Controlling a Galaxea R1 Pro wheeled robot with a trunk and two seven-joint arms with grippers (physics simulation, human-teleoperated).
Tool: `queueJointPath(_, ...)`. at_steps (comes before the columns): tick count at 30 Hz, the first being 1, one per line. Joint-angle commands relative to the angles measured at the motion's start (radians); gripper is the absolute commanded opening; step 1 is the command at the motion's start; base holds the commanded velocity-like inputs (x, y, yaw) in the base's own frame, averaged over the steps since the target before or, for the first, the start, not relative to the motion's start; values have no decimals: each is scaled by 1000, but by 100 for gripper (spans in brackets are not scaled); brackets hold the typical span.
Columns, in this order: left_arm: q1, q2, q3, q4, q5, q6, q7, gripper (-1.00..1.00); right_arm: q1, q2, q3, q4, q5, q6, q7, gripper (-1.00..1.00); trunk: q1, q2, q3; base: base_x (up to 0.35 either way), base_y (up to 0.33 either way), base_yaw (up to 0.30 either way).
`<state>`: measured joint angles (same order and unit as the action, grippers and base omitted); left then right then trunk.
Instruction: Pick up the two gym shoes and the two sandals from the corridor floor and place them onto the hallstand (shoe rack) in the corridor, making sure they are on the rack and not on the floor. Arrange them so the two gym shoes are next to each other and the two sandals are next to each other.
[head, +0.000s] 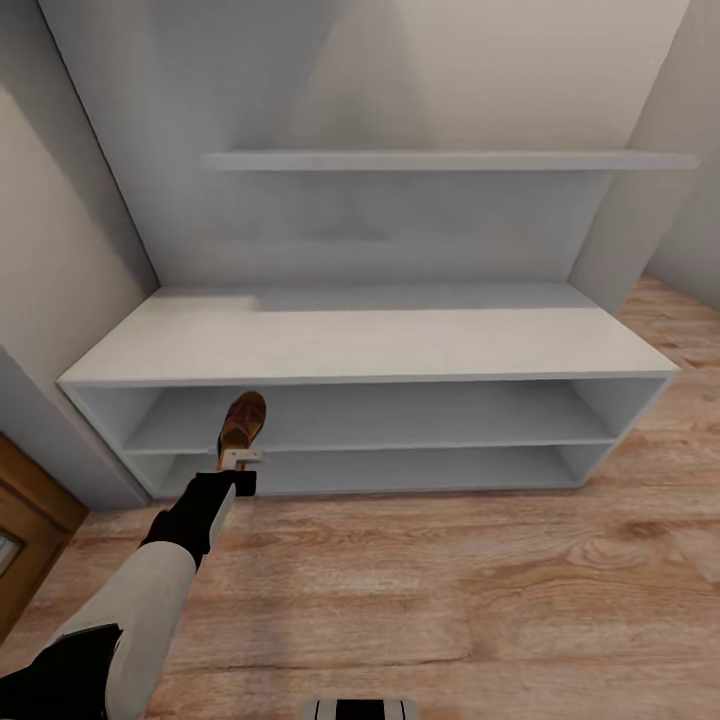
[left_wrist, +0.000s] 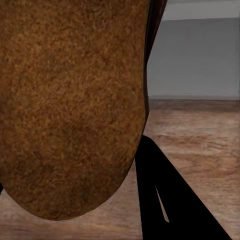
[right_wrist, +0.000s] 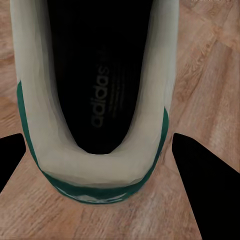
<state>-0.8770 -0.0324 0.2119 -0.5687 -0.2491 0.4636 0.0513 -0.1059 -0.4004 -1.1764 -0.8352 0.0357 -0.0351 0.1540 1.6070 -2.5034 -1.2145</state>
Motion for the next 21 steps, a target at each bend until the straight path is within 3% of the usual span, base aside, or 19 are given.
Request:
queueJointPath(1, 0, -1, 6, -2, -10, 5, -4, -100, -1, 0, -5, 1, 3, -3, 9, -100, 0, 0, -1, 179, 0, 0)
queueJointPath(8, 0, -1, 4, -2, -11, 6, -4, -100, -1, 0, -5, 1, 3, -3, 9, -100, 0, 0, -1, 93, 3, 0)
queueJointPath(17, 0, -1, 4, -2, -10, 6, -3, -100, -1, 0, -5, 1, 3, -3, 9, -100, 0, 0, -1, 288, 72, 0)
queueJointPath(21, 0, -1, 4, -2, -10, 6, -2, -100, -1, 0, -5, 1, 3, -3, 9, -100, 0, 0, -1, 96, 19, 0)
